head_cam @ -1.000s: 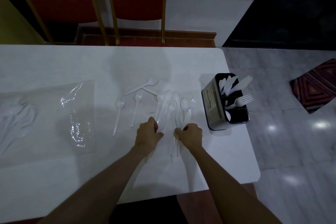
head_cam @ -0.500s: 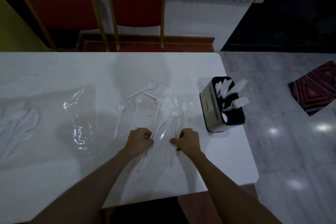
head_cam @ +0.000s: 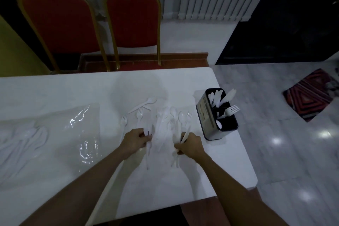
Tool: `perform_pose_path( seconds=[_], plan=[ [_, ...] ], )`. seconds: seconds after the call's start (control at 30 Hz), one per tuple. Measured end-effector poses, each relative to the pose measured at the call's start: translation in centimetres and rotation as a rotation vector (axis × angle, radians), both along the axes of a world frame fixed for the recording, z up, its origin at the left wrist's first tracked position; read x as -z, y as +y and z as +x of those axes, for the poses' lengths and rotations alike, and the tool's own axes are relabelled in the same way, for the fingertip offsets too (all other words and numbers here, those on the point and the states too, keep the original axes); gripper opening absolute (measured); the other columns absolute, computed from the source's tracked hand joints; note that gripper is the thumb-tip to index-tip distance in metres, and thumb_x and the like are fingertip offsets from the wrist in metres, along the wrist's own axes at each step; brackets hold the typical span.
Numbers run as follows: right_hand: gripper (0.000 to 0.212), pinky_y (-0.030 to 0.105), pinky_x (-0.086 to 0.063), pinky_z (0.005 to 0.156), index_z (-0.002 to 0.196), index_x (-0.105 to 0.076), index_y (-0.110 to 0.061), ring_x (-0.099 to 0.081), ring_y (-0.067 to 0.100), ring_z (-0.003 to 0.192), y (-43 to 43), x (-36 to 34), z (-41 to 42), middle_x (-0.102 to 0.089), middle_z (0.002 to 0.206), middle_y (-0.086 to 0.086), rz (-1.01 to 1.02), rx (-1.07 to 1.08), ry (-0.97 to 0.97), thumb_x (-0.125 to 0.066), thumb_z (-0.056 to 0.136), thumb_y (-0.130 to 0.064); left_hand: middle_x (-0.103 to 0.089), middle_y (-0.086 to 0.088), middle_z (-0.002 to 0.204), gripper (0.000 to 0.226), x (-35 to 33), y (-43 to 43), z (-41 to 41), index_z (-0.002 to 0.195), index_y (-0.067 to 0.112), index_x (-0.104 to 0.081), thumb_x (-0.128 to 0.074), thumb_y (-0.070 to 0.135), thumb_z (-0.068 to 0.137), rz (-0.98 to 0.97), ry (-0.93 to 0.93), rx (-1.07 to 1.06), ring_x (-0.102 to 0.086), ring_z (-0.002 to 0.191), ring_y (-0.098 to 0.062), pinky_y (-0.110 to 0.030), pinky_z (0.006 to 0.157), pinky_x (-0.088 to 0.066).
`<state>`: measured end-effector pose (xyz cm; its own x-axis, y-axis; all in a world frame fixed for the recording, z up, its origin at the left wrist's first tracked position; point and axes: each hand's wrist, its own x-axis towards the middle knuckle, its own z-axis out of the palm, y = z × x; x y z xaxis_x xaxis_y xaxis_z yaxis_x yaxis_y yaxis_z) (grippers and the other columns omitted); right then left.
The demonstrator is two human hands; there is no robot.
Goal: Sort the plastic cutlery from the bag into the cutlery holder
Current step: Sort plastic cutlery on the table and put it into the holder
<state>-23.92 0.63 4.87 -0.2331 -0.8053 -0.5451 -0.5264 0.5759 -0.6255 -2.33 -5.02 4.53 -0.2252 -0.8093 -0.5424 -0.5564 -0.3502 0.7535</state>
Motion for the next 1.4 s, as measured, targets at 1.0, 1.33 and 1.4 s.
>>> perform_pose_path(
  seconds=[1.0, 1.33, 1.4],
  plan=[
    [0.019, 0.026, -0.044, 0.061, 0.08, -0.063, -0.005, -0.062, 0.026, 0.079, -8.2, -9.4, -19.3, -0.063, 0.082, 0.012, -0.166, 0.024, 0.367, -0.073, 0.075, -0.019, -0.053, -0.009, 0.104, 0.019, -8.0, -5.3, -25.5, 0.107, 0.009, -0.062, -0.058, 0.015, 0.09, -0.619, -0.118, 0.257, -0.056, 0.092, -0.024, -0.023, 0.072, -0.035],
    [0.022, 0.01, -0.035, 0.051, 0.088, -0.067, -0.009, -0.057, 0.013, 0.069, -8.1, -8.4, -19.1, -0.063, 0.079, 0.002, -0.238, -0.075, 0.299, -0.081, 0.072, -0.015, -0.052, -0.003, 0.112, 0.035, -6.7, -4.9, -25.4, 0.113, 0.01, -0.062, -0.072, 0.016, 0.08, -0.606, -0.099, 0.273, -0.058, 0.092, -0.021, -0.02, 0.073, -0.04],
    [0.026, 0.008, -0.033, 0.051, 0.092, -0.064, -0.01, -0.055, 0.012, 0.071, -7.9, -8.2, -19.2, -0.061, 0.08, -0.001, -0.263, -0.066, 0.292, -0.08, 0.071, -0.013, -0.053, -0.004, 0.114, 0.044, -6.6, -4.9, -25.3, 0.119, 0.012, -0.06, -0.075, 0.015, 0.078, -0.611, -0.082, 0.275, -0.06, 0.094, -0.021, -0.022, 0.077, -0.043]
  ],
)
